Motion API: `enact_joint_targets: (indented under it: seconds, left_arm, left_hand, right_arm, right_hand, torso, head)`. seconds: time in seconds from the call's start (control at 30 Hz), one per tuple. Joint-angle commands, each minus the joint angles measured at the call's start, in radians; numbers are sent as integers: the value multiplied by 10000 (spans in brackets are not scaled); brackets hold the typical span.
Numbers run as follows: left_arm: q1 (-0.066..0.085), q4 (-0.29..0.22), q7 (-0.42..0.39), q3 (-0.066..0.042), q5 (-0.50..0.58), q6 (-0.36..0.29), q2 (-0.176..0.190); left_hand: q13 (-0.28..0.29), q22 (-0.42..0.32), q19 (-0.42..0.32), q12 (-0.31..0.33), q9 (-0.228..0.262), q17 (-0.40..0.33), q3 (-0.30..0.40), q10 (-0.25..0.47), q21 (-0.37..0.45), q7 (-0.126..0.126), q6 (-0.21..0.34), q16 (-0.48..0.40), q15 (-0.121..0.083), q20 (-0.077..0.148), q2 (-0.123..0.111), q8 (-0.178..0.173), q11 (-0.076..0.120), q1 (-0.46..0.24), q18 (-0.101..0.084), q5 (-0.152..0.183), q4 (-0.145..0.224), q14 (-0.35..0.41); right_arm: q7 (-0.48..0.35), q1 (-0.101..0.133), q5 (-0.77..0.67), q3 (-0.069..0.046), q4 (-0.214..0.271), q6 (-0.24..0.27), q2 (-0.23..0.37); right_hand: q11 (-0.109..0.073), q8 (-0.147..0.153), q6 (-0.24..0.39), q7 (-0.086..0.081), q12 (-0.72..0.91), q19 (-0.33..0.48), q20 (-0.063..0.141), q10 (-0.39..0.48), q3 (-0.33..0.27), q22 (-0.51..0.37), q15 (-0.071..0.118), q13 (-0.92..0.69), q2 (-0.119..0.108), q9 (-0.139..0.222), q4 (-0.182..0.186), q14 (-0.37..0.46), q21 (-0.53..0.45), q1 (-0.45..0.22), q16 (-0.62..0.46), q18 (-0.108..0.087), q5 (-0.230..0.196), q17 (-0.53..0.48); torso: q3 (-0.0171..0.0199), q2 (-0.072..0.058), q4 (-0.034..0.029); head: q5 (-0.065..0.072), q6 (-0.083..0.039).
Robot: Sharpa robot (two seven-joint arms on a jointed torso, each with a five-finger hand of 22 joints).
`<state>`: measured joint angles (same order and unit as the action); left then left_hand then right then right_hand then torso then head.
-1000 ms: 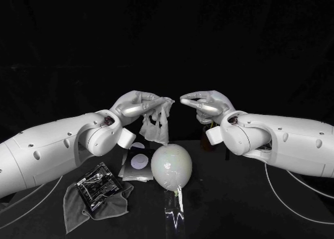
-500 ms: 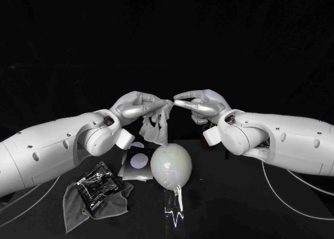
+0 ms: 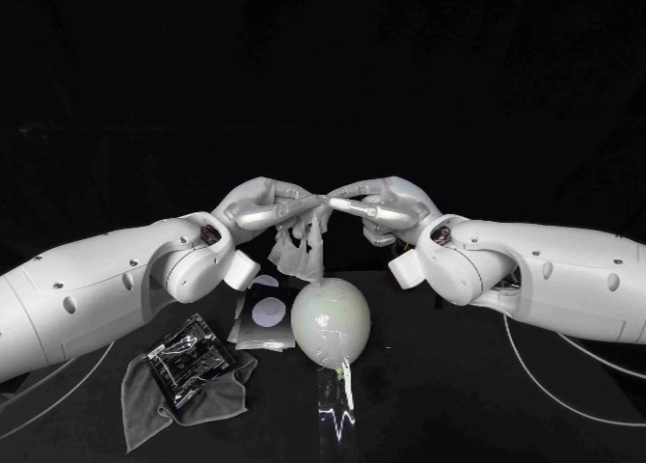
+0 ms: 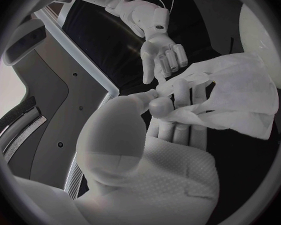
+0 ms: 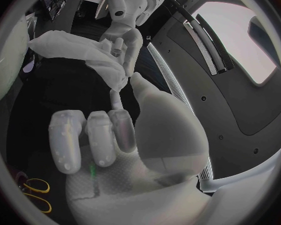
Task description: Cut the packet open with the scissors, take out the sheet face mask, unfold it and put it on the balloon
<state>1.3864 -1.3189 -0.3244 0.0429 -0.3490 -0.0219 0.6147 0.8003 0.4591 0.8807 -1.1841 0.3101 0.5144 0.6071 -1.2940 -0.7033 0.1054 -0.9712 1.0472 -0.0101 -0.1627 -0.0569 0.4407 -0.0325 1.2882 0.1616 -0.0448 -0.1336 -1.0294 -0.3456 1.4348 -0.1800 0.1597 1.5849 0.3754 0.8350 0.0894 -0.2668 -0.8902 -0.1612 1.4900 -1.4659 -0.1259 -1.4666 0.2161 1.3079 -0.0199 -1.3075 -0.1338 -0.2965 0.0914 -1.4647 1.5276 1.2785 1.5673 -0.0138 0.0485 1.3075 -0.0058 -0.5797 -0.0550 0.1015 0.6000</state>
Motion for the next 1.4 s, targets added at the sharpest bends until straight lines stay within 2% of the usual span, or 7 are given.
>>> enact_joint_targets:
  seconds: [0.03,0.4,0.57,1.0,1.27,1.33,1.4]
  left_arm:
    - [19,-44,-85,-12,-62,-76,-21]
    - [19,-78,-96,-12,-65,-143,-29]
    - [19,-72,-99,-12,-65,-197,-45]
    - [19,-52,-104,-12,-65,-321,-62]
    - [19,-51,-97,-12,-63,-348,-64]
    - [19,-53,-95,-12,-63,-354,-62]
    - [19,-53,-96,-12,-63,-365,-58]
  left_hand:
    - [14,12,7,51,12,-6,14,85,-24,35,69,-62,0,26,35,-17,-14,58,193,-36,50,26]
    - [11,14,6,52,13,-7,16,85,-26,36,65,-63,0,26,42,-17,-15,63,193,-36,53,26]
    - [18,15,6,48,15,-7,18,81,-28,37,59,-64,1,27,47,-15,-15,66,193,-36,56,26]
    - [28,17,6,40,20,-9,21,72,-33,38,40,-65,1,28,60,-7,-16,76,193,-36,64,22]
    - [34,19,7,36,22,-9,22,67,-37,39,32,-64,0,28,65,-4,-16,82,193,-36,69,19]
    - [55,21,7,24,24,-9,24,56,-40,40,25,-63,0,29,69,-2,-17,87,194,-36,74,16]
    - [55,21,7,24,24,-9,24,56,-40,40,25,-63,0,29,69,-2,-17,87,194,-36,74,16]
  right_arm:
    - [320,-4,-427,-5,-26,206,-58]
    - [873,-37,-1099,1,-1,1092,-218]
    - [982,-56,-1315,3,80,1171,-225]
    - [928,-114,-1380,8,245,1011,-219]
    - [860,-127,-1325,8,301,1140,-187]
    - [865,-129,-1314,8,301,1178,-173]
    - [874,-130,-1310,8,305,1199,-159]
  right_hand:
    - [-130,-95,-187,50,85,-812,43,-553,-99,2499,81,-2101,30,-21,30,-1061,75,-87,35,39,3,2633]
    - [-419,-552,-987,376,242,-928,272,-680,-486,2561,338,-2213,128,-98,274,-1061,247,-47,35,86,4,2633]
    - [-630,-911,-1420,618,380,-1010,429,-779,-522,2607,519,-2315,268,-190,273,-1061,373,224,35,121,1,2633]
    - [-835,-1229,-1692,841,647,-1049,609,-948,-455,2629,702,-2514,491,-257,257,-1061,432,552,35,138,0,2633]
    - [-982,-1344,-1740,992,765,-1049,740,-1018,-29,2629,836,-2601,870,-244,30,-1061,432,1150,35,138,6,2633]
    - [-1017,-1394,-1659,999,781,-1049,806,-1027,496,2629,888,-2613,1075,-229,-315,-1061,432,1645,35,138,60,2633]
    - [-923,-1486,-1550,892,771,-1049,792,-1022,853,2629,828,-2607,1013,-251,-473,-1061,432,1628,35,138,544,2633]
  torso:
    - [-4,-3,-1]
    - [-1,-7,-2]
    - [2,-3,0]
    - [3,-7,2]
    - [-1,-1,-2]
    - [0,0,-1]
    - [1,-2,-1]
  head:
    - [-1,7]
    - [6,21]
    - [-2,21]
    - [-15,46]
    - [5,51]
    - [4,53]
    - [3,49]
